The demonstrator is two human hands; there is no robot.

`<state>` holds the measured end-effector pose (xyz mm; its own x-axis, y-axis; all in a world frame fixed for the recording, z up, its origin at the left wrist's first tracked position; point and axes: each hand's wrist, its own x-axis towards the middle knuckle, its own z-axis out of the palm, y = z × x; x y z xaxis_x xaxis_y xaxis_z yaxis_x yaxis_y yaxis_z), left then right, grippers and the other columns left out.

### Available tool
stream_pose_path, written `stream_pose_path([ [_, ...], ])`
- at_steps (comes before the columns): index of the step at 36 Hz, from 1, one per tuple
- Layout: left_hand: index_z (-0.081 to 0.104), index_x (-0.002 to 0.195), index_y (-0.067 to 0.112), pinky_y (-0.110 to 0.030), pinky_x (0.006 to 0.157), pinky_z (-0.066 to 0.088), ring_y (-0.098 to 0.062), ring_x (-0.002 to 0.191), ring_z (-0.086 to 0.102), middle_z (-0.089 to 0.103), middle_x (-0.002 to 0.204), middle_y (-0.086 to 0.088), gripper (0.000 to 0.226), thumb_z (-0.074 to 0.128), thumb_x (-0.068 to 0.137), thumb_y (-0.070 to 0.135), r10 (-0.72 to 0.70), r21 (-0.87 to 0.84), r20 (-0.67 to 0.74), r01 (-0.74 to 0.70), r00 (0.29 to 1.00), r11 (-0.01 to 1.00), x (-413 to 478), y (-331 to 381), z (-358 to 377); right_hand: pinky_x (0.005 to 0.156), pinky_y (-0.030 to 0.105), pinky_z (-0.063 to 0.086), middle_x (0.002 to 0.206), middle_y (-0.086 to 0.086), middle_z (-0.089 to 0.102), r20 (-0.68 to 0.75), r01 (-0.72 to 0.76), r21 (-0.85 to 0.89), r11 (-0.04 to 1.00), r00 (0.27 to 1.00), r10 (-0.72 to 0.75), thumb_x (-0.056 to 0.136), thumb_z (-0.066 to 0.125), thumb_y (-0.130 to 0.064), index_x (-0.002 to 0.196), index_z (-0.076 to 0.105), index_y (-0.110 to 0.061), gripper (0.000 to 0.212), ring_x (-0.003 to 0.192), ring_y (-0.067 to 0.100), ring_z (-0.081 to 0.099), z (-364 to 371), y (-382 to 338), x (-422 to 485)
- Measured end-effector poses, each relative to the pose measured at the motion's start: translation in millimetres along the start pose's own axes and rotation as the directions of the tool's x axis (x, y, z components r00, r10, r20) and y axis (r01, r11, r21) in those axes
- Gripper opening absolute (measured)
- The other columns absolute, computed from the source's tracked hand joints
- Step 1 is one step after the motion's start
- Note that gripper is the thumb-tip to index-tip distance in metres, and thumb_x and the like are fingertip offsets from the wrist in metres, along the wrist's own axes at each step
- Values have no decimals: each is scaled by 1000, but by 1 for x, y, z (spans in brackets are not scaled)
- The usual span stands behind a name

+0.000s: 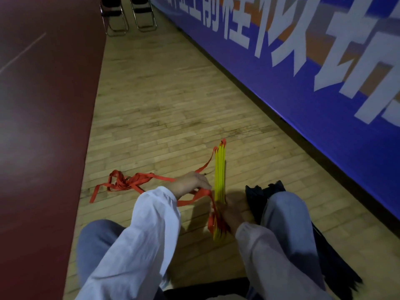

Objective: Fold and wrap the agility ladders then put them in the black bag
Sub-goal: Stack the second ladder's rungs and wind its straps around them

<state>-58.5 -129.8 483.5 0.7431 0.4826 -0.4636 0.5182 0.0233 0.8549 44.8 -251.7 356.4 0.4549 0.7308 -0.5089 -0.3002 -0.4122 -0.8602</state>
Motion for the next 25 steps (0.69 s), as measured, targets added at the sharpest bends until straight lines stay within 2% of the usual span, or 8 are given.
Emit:
stream_pose_path([
  [3, 57, 75, 6, -7, 47, 36, -8, 65, 48, 53, 73, -1, 16, 57, 91, 3, -30, 81, -97, 38, 995, 996, 10, -6, 1, 63, 31, 56, 89, 10, 70, 44, -8, -42, 999, 999, 10, 92, 63, -30, 124, 57, -11, 38, 78, 22, 69, 0, -4, -8],
  [7, 45, 71, 16, -22, 57, 37, -13, 68, 52, 54, 81, -4, 26, 57, 94, 14, -102, -137, -266, 67, 959, 988, 29, -16, 1, 78, 43, 57, 91, 8, 70, 103, 71, -67, 995, 993, -64, 89, 66, -27, 117, 60, -26, 29, 83, 27, 67, 0, -7, -7],
  [9, 53, 75, 17, -25, 62, 38, -13, 69, 52, 54, 79, -1, 21, 58, 94, 23, -142, -289, -266, 62, 953, 955, 37, -13, -1, 72, 39, 55, 83, 8, 69, 145, 98, -29, 995, 985, -93, 89, 68, -19, 119, 59, -19, 32, 74, 26, 66, 1, -11, -11],
  [12, 60, 86, 14, -27, 63, 39, -15, 69, 51, 52, 79, -2, 20, 61, 91, 34, -191, -440, -288, 47, 938, 897, 45, -7, -12, 80, 41, 53, 92, 5, 69, 172, 146, -58, 988, 976, -135, 86, 72, -23, 132, 51, -15, 51, 84, 26, 66, 0, -14, -14],
  [15, 51, 106, 16, -32, 72, 42, -22, 93, 54, 49, 100, -3, 37, 60, 88, 48, -251, -448, -339, 79, 907, 890, 52, -6, -29, 81, 34, 51, 93, -5, 67, 216, 190, -104, 976, 963, -164, 88, 71, -22, 135, 50, -18, 52, 89, 19, 64, -5, -17, -18],
  [18, 51, 92, 16, -31, 59, 53, -16, 78, 54, 51, 88, -4, 28, 54, 94, 43, -251, -585, -241, 66, 937, 808, 55, -2, -41, 76, 16, 47, 99, -10, 64, 264, 238, -159, 958, 945, -191, 90, 67, -18, 130, 51, -22, 43, 89, 1, 61, -10, -19, -27],
  [22, 54, 78, 19, -27, 60, 51, -7, 62, 58, 61, 57, 5, 25, 54, 95, 37, -209, -659, -268, -21, 940, 751, 62, -4, -58, 87, 26, 49, 108, 0, 64, 341, 284, -167, 944, 915, -215, 91, 64, -12, 129, 51, -21, 41, 99, 12, 60, -16, -17, -34],
  [25, 57, 86, 16, -18, 52, 54, -4, 58, 67, 67, 70, 3, 19, 57, 94, 33, -158, -664, -338, -117, 928, 738, 66, -8, -75, 83, 18, 49, 115, -2, 58, 380, 299, -213, 930, 902, -203, 90, 65, -7, 135, 39, -26, 55, 107, 12, 55, -22, -20, -34],
])
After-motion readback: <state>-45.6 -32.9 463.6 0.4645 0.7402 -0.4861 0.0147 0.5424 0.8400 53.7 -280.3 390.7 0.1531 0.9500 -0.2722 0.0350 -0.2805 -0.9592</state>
